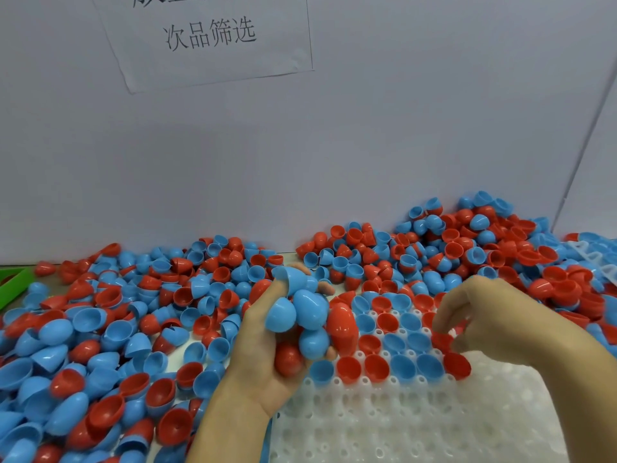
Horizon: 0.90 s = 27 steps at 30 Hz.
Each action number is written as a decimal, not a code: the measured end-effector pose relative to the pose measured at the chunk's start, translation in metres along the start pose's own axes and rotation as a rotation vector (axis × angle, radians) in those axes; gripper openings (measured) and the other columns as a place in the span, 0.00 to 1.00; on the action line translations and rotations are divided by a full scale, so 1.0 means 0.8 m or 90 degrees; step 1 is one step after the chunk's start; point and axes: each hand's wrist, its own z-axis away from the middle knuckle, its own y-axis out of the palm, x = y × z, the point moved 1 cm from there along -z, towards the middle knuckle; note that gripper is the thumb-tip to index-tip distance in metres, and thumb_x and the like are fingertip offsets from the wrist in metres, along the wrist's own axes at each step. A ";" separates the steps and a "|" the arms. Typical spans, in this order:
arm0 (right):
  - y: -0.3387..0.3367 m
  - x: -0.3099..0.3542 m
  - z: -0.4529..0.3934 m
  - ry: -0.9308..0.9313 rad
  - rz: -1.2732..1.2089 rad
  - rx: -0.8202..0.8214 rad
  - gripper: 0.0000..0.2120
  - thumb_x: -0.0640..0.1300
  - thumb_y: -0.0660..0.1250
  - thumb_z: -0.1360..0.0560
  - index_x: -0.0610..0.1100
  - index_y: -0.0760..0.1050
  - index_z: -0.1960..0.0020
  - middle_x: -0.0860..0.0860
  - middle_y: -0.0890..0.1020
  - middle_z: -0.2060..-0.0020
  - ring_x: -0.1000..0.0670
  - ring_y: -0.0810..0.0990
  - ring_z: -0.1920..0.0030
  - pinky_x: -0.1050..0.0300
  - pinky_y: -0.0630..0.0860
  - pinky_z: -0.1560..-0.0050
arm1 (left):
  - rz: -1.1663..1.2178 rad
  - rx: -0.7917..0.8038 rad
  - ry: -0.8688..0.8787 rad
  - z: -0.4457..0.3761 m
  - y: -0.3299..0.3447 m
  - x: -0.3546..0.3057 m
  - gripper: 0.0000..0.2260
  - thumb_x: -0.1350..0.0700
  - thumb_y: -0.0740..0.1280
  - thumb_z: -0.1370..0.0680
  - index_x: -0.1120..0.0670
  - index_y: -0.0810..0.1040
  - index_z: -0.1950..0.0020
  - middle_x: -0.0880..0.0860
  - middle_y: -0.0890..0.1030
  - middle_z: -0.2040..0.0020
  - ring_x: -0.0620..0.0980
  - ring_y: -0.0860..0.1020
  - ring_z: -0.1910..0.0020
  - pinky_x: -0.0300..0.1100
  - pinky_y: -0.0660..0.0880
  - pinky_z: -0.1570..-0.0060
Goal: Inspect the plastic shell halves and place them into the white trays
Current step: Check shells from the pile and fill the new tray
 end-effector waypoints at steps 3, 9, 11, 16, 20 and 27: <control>-0.013 0.025 0.011 -0.121 -0.026 -0.079 0.13 0.43 0.76 0.27 0.63 0.80 0.56 0.63 0.84 0.57 0.66 0.82 0.57 0.71 0.77 0.63 | 0.004 0.004 -0.006 -0.002 0.005 0.003 0.14 0.42 0.68 0.30 0.51 0.87 0.60 0.57 0.82 0.55 0.54 0.80 0.64 0.44 0.75 0.75; 0.011 0.093 0.025 -0.328 -0.305 0.074 0.17 0.59 0.75 0.32 0.67 0.76 0.45 0.64 0.82 0.49 0.60 0.83 0.50 0.61 0.82 0.50 | 0.067 -0.020 0.008 -0.007 0.001 0.008 0.17 0.42 0.65 0.27 0.53 0.87 0.62 0.55 0.84 0.58 0.51 0.82 0.64 0.45 0.79 0.70; 0.016 0.099 0.023 -0.353 -0.327 0.055 0.20 0.62 0.75 0.36 0.65 0.77 0.46 0.62 0.82 0.48 0.60 0.83 0.49 0.61 0.82 0.51 | 0.099 -0.038 0.028 -0.008 -0.003 0.006 0.18 0.42 0.65 0.28 0.54 0.87 0.63 0.56 0.84 0.59 0.51 0.83 0.64 0.45 0.80 0.70; 0.028 0.107 0.012 -0.390 -0.328 -0.078 0.07 0.54 0.73 0.28 0.59 0.82 0.50 0.64 0.84 0.54 0.61 0.82 0.51 0.73 0.74 0.54 | 0.075 -0.054 0.035 -0.006 0.001 0.007 0.18 0.42 0.65 0.30 0.54 0.87 0.65 0.56 0.84 0.61 0.51 0.82 0.67 0.43 0.77 0.75; 0.032 0.105 0.005 -0.360 -0.397 -0.143 0.04 0.50 0.70 0.23 0.55 0.83 0.50 0.59 0.86 0.57 0.57 0.84 0.54 0.59 0.81 0.49 | 0.080 -0.071 0.047 -0.007 0.001 0.006 0.19 0.43 0.63 0.25 0.52 0.86 0.66 0.55 0.84 0.63 0.51 0.81 0.69 0.43 0.76 0.76; 0.039 0.109 -0.001 -0.314 -0.463 -0.267 0.03 0.47 0.70 0.23 0.52 0.83 0.50 0.55 0.85 0.65 0.55 0.84 0.64 0.61 0.81 0.60 | 0.064 -0.085 0.033 -0.004 0.005 0.005 0.17 0.43 0.65 0.28 0.52 0.86 0.67 0.55 0.83 0.65 0.51 0.80 0.72 0.43 0.75 0.77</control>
